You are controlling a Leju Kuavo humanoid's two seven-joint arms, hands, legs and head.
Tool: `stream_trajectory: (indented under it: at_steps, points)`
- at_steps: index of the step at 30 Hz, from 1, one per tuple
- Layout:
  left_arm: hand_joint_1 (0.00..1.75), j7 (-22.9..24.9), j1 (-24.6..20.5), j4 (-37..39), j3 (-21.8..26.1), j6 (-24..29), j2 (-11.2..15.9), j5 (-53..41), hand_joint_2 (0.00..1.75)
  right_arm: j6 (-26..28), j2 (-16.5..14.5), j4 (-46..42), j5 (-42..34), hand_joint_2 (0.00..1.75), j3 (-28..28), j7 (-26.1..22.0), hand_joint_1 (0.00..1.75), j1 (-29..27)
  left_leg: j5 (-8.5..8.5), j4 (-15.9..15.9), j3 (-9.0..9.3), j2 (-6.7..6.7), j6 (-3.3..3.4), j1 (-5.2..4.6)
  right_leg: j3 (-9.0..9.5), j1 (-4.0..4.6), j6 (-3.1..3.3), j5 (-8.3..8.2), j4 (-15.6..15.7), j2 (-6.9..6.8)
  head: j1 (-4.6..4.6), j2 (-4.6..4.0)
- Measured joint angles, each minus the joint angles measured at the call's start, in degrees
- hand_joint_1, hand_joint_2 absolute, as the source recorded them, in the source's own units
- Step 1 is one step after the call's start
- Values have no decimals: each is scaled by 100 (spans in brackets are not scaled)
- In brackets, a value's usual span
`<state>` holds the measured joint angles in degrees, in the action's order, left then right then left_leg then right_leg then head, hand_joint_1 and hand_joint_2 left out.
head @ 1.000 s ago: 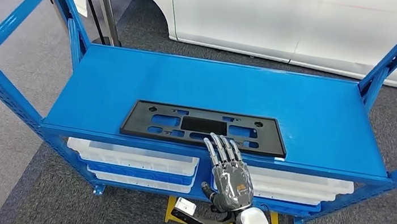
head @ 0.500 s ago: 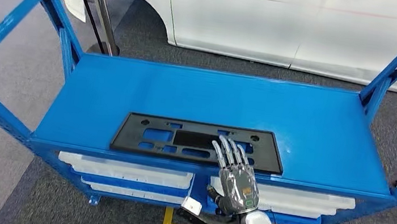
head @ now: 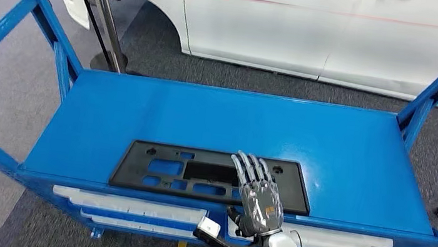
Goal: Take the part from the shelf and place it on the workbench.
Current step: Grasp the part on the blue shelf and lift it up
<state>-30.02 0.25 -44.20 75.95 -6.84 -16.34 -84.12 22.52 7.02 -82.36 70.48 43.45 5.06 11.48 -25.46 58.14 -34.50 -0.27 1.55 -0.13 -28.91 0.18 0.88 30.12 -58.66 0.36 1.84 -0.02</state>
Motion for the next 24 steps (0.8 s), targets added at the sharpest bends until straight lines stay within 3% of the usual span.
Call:
stream_trajectory:
  at_steps: [2, 3, 6, 7, 8, 9, 10, 12, 16, 18, 21, 22, 23, 24]
  points:
    - [0, -8, -2, 3, 17, 3, -1, -22, 0, 1, -1, -2, 31, 175, -36, 7, 0, -13, 9, -78, 134, -4, 39, 35, -45, 1, -49, 37, -197, -3, -7, 1]
    - [0, -15, -12, 5, 23, 6, -1, -32, 0, 2, -1, -2, 39, 175, -50, 9, 0, -15, 1, -108, 200, -5, 58, 52, -169, -8, -79, 131, -438, -4, -10, 1]
    - [0, -44, -40, 23, 31, 44, 1, -54, 0, -8, 1, 1, 84, 175, -84, 12, 0, -53, -71, -123, 296, -5, 94, 55, -798, -56, -164, 543, -1372, -6, -15, 2]
    - [0, -56, -45, 35, 30, 71, 0, -64, 0, -28, 1, 2, 113, 175, -92, 13, 0, -67, -104, -120, 326, -8, 93, 56, -945, -72, -180, 558, -1498, -7, -15, 2]
    - [0, -68, -47, 51, 30, 100, -1, -76, 0, -58, 2, 1, 148, 175, -98, 17, 0, -73, -141, -116, 366, -11, 85, 58, -1000, -85, -196, 443, -1440, -8, -16, 1]
    - [0, -75, -50, 68, 29, 123, -1, -84, 0, -93, 2, -2, 179, 175, -100, 23, 0, -72, -183, -112, 418, -14, 72, 62, -958, -97, -204, 205, -1191, -12, -16, 1]
    - [0, -79, -54, 89, 28, 141, -1, -90, 0, -130, 2, -5, 204, 175, -101, 29, 0, -70, -230, -110, 477, -15, 51, 66, -852, -106, -210, -88, -813, -17, -16, 1]
    - [0, -81, -71, 122, 27, 170, 4, -96, 0, -190, 1, -9, 243, 175, -103, 38, 0, -56, -313, -94, 554, -20, -15, 65, -677, -84, -175, -373, -236, -30, -19, 1]
    - [0, -82, -112, 164, 24, 203, 25, -108, 0, -273, -19, -7, 304, 175, -103, 58, 0, -31, -411, -6, 581, -13, -165, 54, -603, -59, -6, -415, -85, -28, -25, 2]
    - [0, -81, -136, 183, 24, 214, 36, -109, 0, -294, -39, -7, 328, 175, -103, 66, 0, -11, -569, 244, 503, -5, -213, 70, -535, -74, 57, -401, -53, -31, -22, 1]
    - [0, -80, -153, 215, 24, 220, 48, -110, 0, -317, -60, -4, 342, 175, -103, 77, 0, 0, -1043, 1252, -50, 1, -264, 87, -500, -67, 113, -367, -42, -42, -17, 1]
    - [0, -80, -150, 218, 24, 221, 52, -114, 0, -338, -62, -3, 348, 175, -103, 79, 0, -3, -1110, 1508, -221, 1, -273, 87, -492, -59, 124, -354, -43, -41, -18, 1]
    - [0, -80, -148, 220, 24, 222, 54, -117, 0, -364, -62, -3, 355, 175, -103, 79, 0, -6, -1063, 1573, -304, 1, -270, 86, -476, -53, 128, -340, -45, -37, -17, 1]
    - [0, -80, -150, 221, 23, 223, 55, -121, 0, -389, -62, -2, 362, 175, -103, 80, 0, -8, -889, 1409, -280, 1, -252, 85, -449, -47, 127, -322, -45, -33, -16, 0]
